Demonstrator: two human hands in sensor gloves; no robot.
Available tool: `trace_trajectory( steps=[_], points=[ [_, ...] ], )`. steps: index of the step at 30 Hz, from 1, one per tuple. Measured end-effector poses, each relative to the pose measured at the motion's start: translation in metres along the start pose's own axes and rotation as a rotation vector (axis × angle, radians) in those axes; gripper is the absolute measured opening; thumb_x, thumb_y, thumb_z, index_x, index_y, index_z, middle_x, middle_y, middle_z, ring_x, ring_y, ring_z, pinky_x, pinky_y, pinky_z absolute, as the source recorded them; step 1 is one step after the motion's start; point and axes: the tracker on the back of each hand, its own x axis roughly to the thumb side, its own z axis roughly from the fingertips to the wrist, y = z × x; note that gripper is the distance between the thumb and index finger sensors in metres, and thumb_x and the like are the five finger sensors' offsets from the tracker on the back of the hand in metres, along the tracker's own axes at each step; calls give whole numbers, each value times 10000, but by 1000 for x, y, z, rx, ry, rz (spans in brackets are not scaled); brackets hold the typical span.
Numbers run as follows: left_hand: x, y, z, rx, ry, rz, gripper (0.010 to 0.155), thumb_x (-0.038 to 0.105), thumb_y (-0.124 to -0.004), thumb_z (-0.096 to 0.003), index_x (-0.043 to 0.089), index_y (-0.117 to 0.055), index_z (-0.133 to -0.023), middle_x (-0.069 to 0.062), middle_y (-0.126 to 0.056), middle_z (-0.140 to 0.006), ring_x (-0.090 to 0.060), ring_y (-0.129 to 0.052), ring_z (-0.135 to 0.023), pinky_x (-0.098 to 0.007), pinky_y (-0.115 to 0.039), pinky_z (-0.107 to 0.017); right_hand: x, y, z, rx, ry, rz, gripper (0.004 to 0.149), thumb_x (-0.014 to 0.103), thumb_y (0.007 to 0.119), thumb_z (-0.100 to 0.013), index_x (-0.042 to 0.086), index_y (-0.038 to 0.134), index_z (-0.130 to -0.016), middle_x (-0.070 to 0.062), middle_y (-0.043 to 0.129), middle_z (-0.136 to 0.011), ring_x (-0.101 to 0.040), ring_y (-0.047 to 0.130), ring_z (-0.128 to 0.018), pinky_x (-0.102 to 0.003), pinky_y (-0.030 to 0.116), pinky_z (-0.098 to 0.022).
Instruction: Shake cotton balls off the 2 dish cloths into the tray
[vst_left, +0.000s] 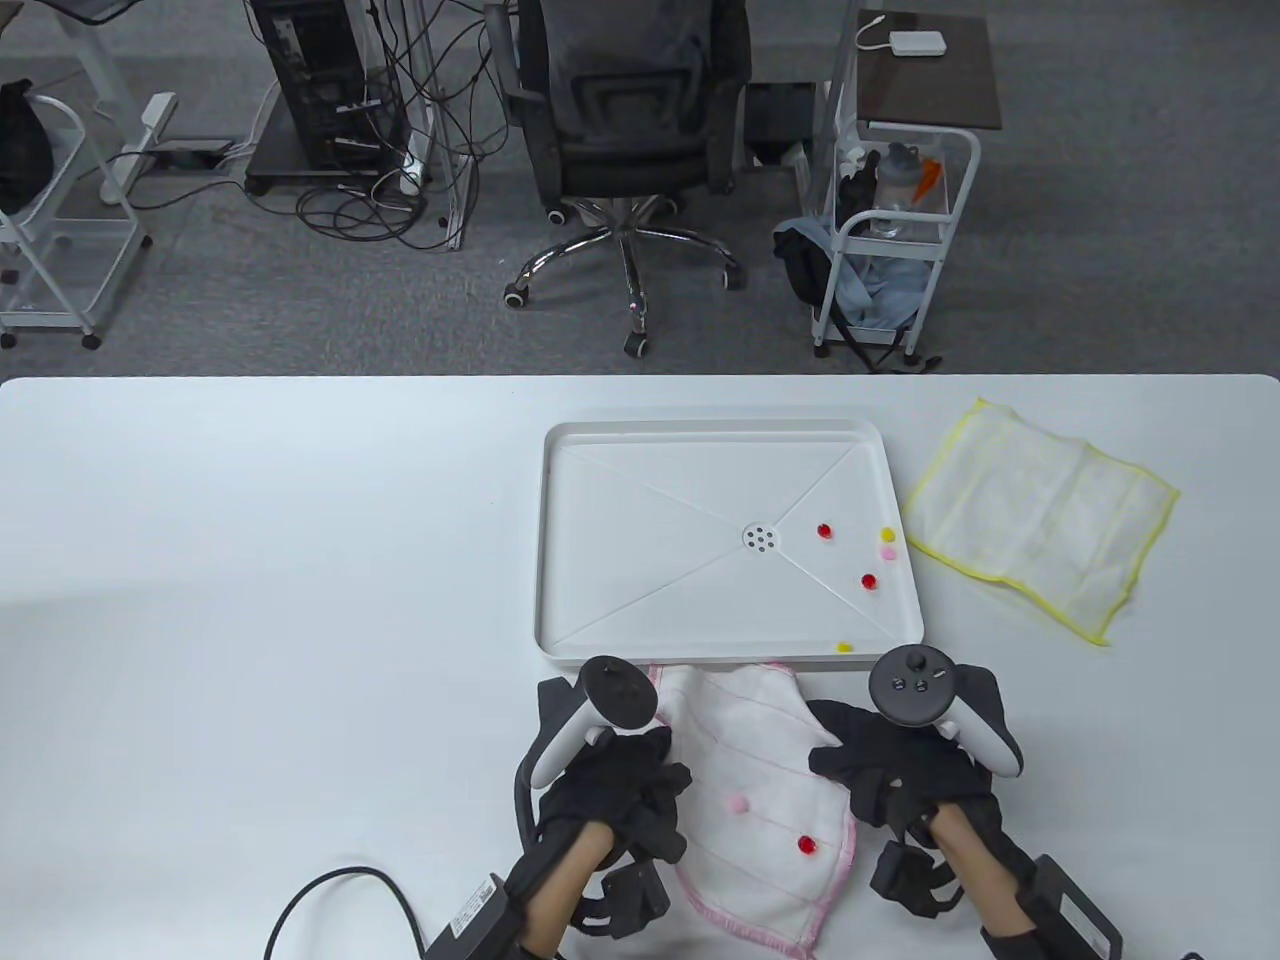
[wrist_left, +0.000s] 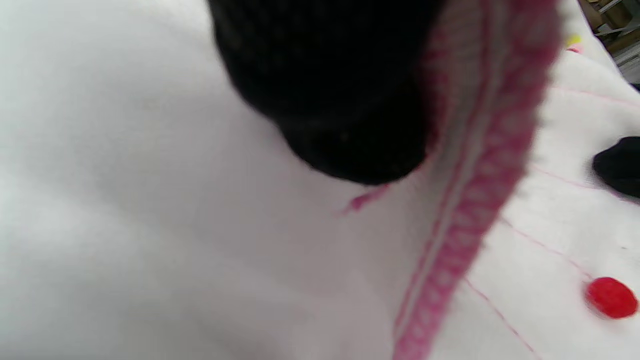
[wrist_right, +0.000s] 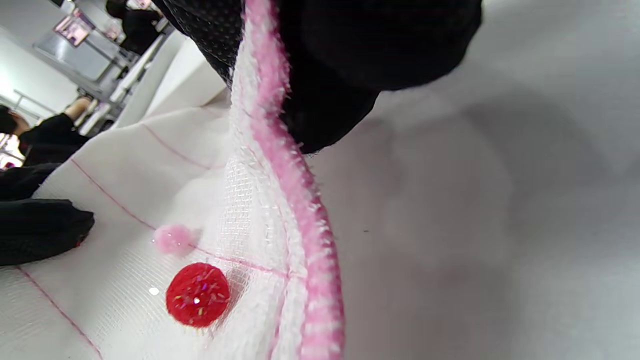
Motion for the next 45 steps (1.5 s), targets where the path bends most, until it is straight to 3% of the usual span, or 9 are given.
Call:
trace_trajectory(
  steps=[12, 22, 29, 33, 37, 43, 45],
  points=[
    [-2, 22, 36, -56, -91, 142, 556, 351, -689, -564, 207, -520, -1074, -136, -825, -828, -66, -1070, -310, -36, -972, -145, 43, -22, 11, 98, -43, 4, 509, 190, 781, -550, 125, 597, -1020, -182, 741, -871, -172, 986, -337, -220, 883, -182],
    [12, 76, 32, -19, -84, 295, 554, 352, -681, -568, 203, -515, -1076, -139, -821, -827, -65, -1068, -301, -34, -969, -140, 77, -65, -21, 165, 28, -55, 500, 183, 777, -555, 121, 604, -1019, -187, 736, -873, -174, 982, -344, -222, 881, -188],
    [32, 116, 20, 92, -42, 330, 553, 352, -679, -569, 209, -513, -1078, -136, -822, -829, -66, -1068, -303, -34, -970, -141, 92, -106, -47, 43, 74, -179, 495, 177, 779, -554, 126, 611, -1017, -190, 735, -873, -183, 981, -347, -229, 880, -190],
    [40, 128, 1, 128, -5, 373, 554, 354, -676, -569, 215, -507, -1079, -134, -816, -837, -70, -1069, -310, -35, -972, -147, 97, -115, -65, -36, 119, -196, 491, 175, 778, -554, 130, 614, -1014, -188, 735, -872, -191, 982, -355, -232, 880, -193],
    [46, 137, -17, 189, -40, 405, 560, 356, -671, -571, 225, -486, -1083, -133, -802, -852, -86, -1071, -336, -49, -979, -169, 104, -122, -81, -157, 73, -237, 490, 175, 775, -552, 143, 612, -1013, -181, 733, -872, -211, 981, -378, -251, 882, -213],
    [57, 156, -20, 464, -199, 360, 563, 359, -676, -567, 244, -477, -1081, -122, -796, -854, -103, -1070, -386, -72, -989, -203, 115, -130, -82, -423, -66, -305, 466, 202, 762, -549, 196, 635, -997, -137, 746, -880, -236, 980, -436, -291, 888, -269],
    [59, 157, -22, 542, -247, 317, 574, 365, -673, -569, 274, -444, -1088, -118, -764, -891, -127, -1058, -461, -104, -995, -268, 115, -129, -81, -464, -138, -366, 465, 218, 755, -553, 236, 625, -999, -110, 726, -910, -249, 974, -495, -309, 888, -322]
  ],
)
